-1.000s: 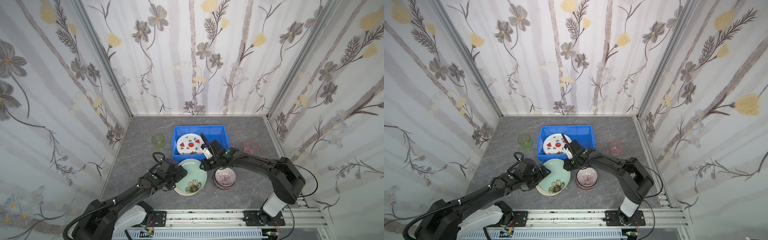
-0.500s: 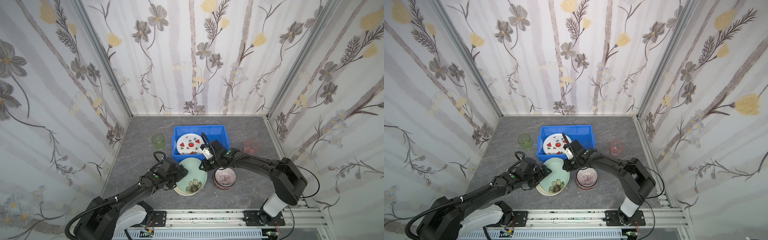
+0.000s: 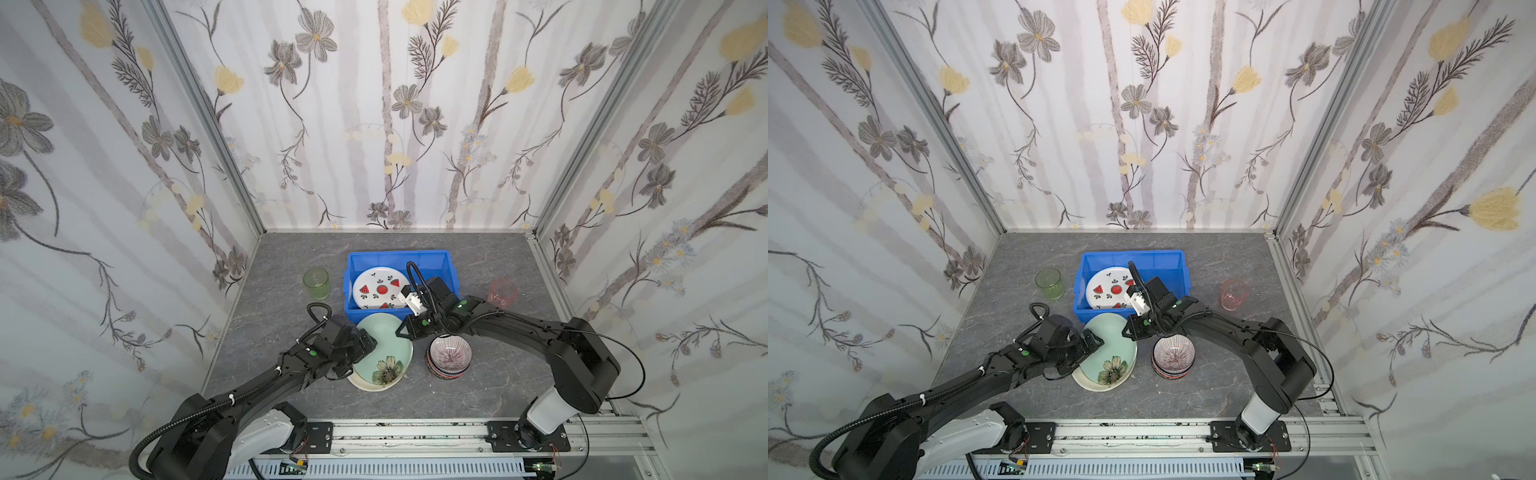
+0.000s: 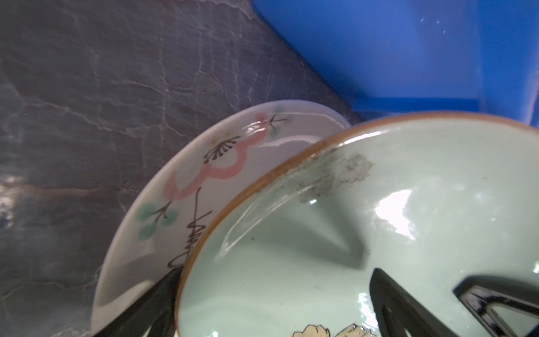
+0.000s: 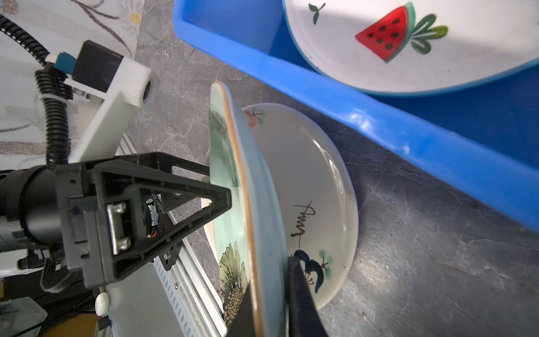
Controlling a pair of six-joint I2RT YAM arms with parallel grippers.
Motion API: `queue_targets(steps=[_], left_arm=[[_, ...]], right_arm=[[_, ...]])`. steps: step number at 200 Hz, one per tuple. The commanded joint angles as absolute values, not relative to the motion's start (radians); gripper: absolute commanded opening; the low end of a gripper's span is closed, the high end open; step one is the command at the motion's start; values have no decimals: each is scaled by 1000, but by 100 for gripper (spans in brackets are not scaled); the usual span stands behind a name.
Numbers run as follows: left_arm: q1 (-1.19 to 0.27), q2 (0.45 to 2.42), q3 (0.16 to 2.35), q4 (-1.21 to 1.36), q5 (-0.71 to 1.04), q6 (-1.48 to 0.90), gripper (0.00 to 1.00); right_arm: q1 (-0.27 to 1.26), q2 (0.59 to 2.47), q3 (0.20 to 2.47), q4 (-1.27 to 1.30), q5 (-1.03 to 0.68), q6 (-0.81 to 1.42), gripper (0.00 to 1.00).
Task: Place the mixed dishes into the plastic bin
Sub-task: 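Lift the green flower bowl with both grippers off the cream plate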
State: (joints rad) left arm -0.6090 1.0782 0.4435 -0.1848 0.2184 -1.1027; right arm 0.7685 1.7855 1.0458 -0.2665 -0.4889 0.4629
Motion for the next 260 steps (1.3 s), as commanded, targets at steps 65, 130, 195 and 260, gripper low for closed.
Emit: queue_targets(steps=[65, 130, 195, 260], left_arm=[[-612, 1025, 435, -25, 254, -1123, 100], [-613, 922, 412, -25, 262, -1102, 100], [-608, 817, 392, -24, 266, -1078, 100], [-555, 760, 418, -28, 246, -1076, 100]], right_arm=[[741, 1733, 1043, -244, -596, 457, 0], [691, 1665, 1025, -267, -629, 456, 0], [636, 1601, 1051, -330, -646, 436, 0], [575, 1518, 1076, -396, -643, 413, 0]])
